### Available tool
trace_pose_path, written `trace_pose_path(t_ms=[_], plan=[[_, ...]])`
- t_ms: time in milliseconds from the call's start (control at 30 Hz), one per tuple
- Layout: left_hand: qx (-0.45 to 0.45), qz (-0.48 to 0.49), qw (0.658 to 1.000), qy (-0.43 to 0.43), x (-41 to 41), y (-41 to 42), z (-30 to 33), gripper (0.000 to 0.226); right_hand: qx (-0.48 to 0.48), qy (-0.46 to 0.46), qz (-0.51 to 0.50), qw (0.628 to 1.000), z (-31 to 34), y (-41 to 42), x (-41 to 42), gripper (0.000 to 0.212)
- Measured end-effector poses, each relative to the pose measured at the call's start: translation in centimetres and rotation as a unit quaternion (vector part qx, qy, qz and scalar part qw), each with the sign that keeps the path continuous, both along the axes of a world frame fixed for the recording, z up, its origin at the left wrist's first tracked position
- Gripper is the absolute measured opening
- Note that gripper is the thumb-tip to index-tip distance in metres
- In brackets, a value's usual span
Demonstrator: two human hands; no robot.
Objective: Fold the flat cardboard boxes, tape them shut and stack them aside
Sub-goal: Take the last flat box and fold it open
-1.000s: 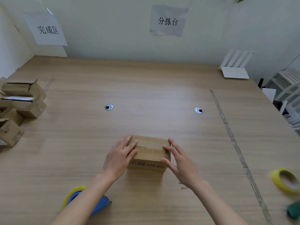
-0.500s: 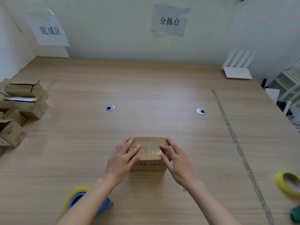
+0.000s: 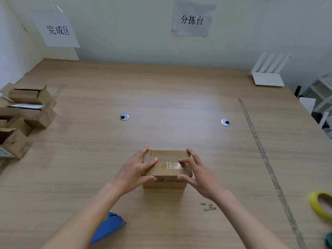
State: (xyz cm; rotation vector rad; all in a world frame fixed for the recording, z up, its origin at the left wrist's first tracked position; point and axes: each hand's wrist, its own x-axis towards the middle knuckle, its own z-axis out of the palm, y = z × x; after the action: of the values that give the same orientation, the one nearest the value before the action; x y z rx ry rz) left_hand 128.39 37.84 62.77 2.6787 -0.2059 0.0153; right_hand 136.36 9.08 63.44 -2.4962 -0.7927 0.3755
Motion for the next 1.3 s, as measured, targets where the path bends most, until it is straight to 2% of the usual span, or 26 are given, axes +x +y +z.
trace_pose_path(t_ms=[100, 267, 633, 867, 1067, 1300], plan=[[0.011, -0.008, 1.000, -0.026, 0.4, -0.4, 0.9, 0.069, 0.012, 0.011, -0.004, 1.000, 0.8, 0.1, 0.6, 0.055], [0.044, -0.015, 0.995, -0.085, 0.4, -1.0, 1.1, 0.070, 0.003, -0.034, -0.012, 0.999, 1.3, 0.1, 0.6, 0.053], [-0.022, 0.022, 0.999, -0.013, -0.4, -0.5, -0.4, 0.071, 0.016, 0.012, -0.003, 1.000, 0.1, 0.4, 0.1, 0.055], [-0.042, 0.039, 0.998, 0.018, -0.1, -0.1, -0.7, 0.075, 0.014, -0.007, -0.002, 1.000, 0.0, 0.6, 0.3, 0.059], [-0.038, 0.075, 0.996, 0.005, -2.4, 1.6, 0.1, 0.092, 0.011, -0.006, 0.002, 1.000, 0.2, 0.5, 0.7, 0.063], [0.039, 0.118, 0.985, 0.116, -11.3, 5.6, -1.9, 0.080, 0.016, -0.001, 0.000, 1.000, 0.1, 0.6, 0.6, 0.069]])
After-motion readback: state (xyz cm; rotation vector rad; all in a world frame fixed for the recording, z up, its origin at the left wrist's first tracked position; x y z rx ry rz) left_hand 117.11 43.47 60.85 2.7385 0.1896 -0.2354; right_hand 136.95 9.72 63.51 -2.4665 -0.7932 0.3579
